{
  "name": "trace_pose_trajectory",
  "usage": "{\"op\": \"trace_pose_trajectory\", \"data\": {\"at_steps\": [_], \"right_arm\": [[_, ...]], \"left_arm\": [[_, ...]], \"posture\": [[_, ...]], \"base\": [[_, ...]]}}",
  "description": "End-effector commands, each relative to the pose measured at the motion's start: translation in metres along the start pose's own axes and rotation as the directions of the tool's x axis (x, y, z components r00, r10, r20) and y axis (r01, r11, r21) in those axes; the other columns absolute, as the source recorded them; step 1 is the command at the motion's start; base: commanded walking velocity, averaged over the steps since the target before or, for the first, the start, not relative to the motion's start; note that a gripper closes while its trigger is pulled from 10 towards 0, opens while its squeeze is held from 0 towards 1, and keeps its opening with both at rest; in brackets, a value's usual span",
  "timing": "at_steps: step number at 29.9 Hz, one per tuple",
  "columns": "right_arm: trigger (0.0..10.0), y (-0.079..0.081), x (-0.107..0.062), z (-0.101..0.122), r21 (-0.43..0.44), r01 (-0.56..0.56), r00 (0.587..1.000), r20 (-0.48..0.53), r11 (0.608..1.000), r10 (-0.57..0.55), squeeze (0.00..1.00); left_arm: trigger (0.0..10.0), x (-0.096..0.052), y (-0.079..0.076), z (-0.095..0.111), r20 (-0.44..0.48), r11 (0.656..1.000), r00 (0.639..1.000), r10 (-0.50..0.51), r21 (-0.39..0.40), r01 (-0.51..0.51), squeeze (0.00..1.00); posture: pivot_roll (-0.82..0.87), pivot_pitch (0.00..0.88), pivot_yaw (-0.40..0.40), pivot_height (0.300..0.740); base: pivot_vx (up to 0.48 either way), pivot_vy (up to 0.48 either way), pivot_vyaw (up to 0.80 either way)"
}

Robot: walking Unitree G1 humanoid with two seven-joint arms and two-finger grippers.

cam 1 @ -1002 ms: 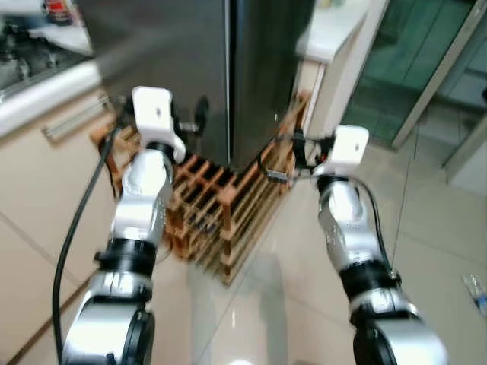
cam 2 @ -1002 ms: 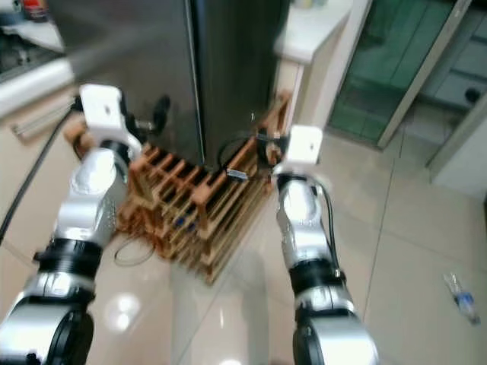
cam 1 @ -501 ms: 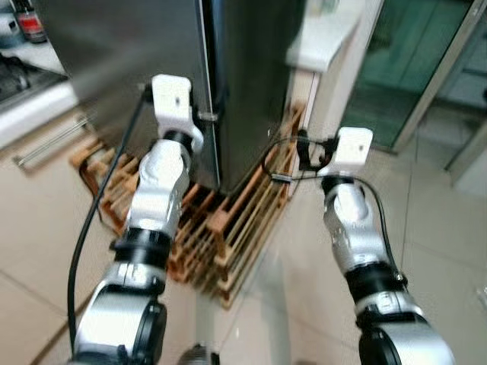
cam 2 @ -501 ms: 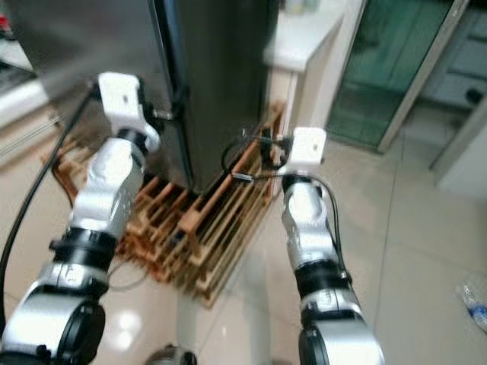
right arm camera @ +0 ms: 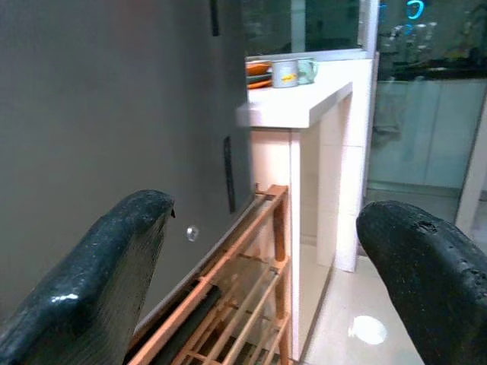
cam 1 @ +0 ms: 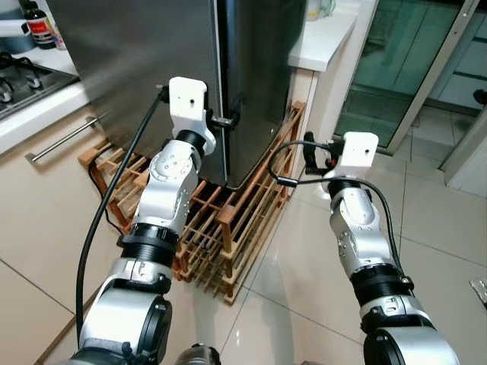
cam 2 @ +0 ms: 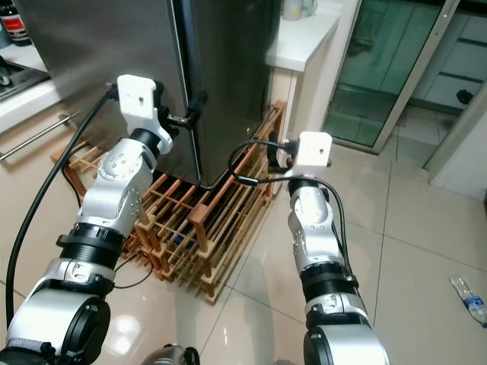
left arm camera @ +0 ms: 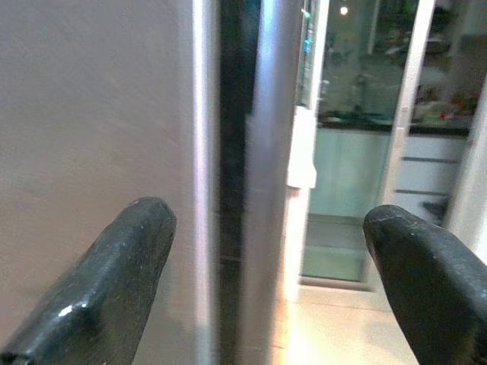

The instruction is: Restocking fridge

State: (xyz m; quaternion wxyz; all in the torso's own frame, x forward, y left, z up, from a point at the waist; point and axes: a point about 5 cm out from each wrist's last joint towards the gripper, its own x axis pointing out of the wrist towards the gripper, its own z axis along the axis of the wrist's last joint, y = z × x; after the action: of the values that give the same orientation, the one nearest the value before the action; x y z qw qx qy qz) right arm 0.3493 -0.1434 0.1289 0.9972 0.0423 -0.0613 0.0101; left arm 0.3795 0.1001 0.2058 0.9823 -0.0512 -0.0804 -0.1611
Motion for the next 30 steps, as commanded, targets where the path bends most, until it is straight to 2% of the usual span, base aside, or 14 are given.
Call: {"op": "trace_pose_trajectory", "data": {"at_steps": [1, 10, 18, 19, 21, 23, 25, 26, 27, 29, 30], "right_arm": [[10.0, -0.003, -0.002, 0.002, 0.001, 0.012, 1.000, 0.005, 1.000, -0.012, 0.00], [10.0, -0.004, -0.007, -0.001, -0.005, 0.016, 1.000, -0.006, 1.000, -0.016, 0.00], [10.0, 0.000, -0.013, -0.007, -0.005, -0.005, 0.999, -0.035, 1.000, 0.005, 0.00], [10.0, 0.002, -0.013, -0.008, -0.003, -0.016, 0.999, -0.040, 1.000, 0.015, 0.00], [10.0, 0.003, -0.013, -0.009, -0.002, -0.019, 0.999, -0.042, 1.000, 0.019, 0.00], [10.0, 0.008, -0.014, -0.010, 0.003, -0.040, 0.998, -0.049, 0.999, 0.041, 0.00], [10.0, 0.011, -0.017, -0.012, 0.012, -0.062, 0.996, -0.060, 0.998, 0.062, 0.00], [10.0, 0.011, -0.017, -0.012, 0.012, -0.062, 0.996, -0.060, 0.998, 0.062, 0.00], [10.0, 0.013, -0.020, -0.015, 0.021, -0.084, 0.993, -0.077, 0.996, 0.086, 0.00], [10.0, 0.019, -0.030, -0.031, 0.011, -0.149, 0.971, -0.188, 0.989, 0.148, 0.00], [10.0, 0.021, -0.034, -0.037, 0.017, -0.164, 0.961, -0.221, 0.986, 0.164, 0.00]], "left_arm": [[10.0, 0.005, -0.001, 0.005, -0.010, 0.998, 1.000, -0.007, -0.065, 0.006, 0.00], [10.0, 0.012, 0.002, 0.013, 0.008, 0.997, 1.000, 0.022, -0.075, -0.021, 0.00], [10.0, 0.024, -0.012, 0.013, -0.010, 1.000, 1.000, -0.005, -0.016, 0.005, 0.00], [10.0, 0.029, -0.021, 0.011, -0.028, 1.000, 0.999, -0.028, -0.004, 0.028, 0.00], [10.0, 0.031, -0.025, 0.010, -0.035, 0.999, 0.999, -0.039, 0.000, 0.039, 0.00], [10.0, 0.037, -0.048, 0.009, -0.045, 0.991, 0.990, -0.134, -0.004, 0.134, 0.00], [10.0, 0.040, -0.073, 0.010, -0.048, 0.969, 0.967, -0.249, -0.011, 0.248, 0.00], [10.0, 0.040, -0.073, 0.010, -0.048, 0.969, 0.967, -0.249, -0.011, 0.248, 0.00], [10.0, 0.041, -0.086, 0.010, -0.052, 0.949, 0.948, -0.315, -0.029, 0.314, 0.00], [10.0, 0.041, -0.113, 0.019, -0.020, 0.889, 0.890, -0.456, -0.068, 0.454, 0.00], [10.0, 0.041, -0.122, 0.022, -0.007, 0.865, 0.867, -0.498, -0.077, 0.496, 0.00]], "posture": [[-0.08, 0.000, 0.060, 0.740], [-0.09, 0.000, 0.063, 0.740], [-0.09, 0.000, 0.070, 0.740], [-0.09, 0.000, 0.075, 0.740], [-0.09, 0.000, 0.075, 0.740], [-0.09, 0.000, 0.081, 0.740], [-0.10, 0.000, 0.084, 0.740], [-0.10, 0.000, 0.084, 0.740], [-0.11, 0.000, 0.089, 0.740], [-0.13, 0.000, 0.103, 0.740], [-0.13, 0.000, 0.103, 0.740]], "base": [[0.000, 0.000, 0.00], [0.000, 0.000, 0.00], [0.000, 0.000, 0.00], [0.000, 0.000, 0.00], [0.000, 0.000, 0.00], [0.000, 0.000, 0.00], [0.000, 0.000, 0.00], [0.000, 0.000, 0.00], [0.000, 0.000, 0.00], [0.000, 0.000, 0.00], [0.000, 0.000, 0.00]]}}
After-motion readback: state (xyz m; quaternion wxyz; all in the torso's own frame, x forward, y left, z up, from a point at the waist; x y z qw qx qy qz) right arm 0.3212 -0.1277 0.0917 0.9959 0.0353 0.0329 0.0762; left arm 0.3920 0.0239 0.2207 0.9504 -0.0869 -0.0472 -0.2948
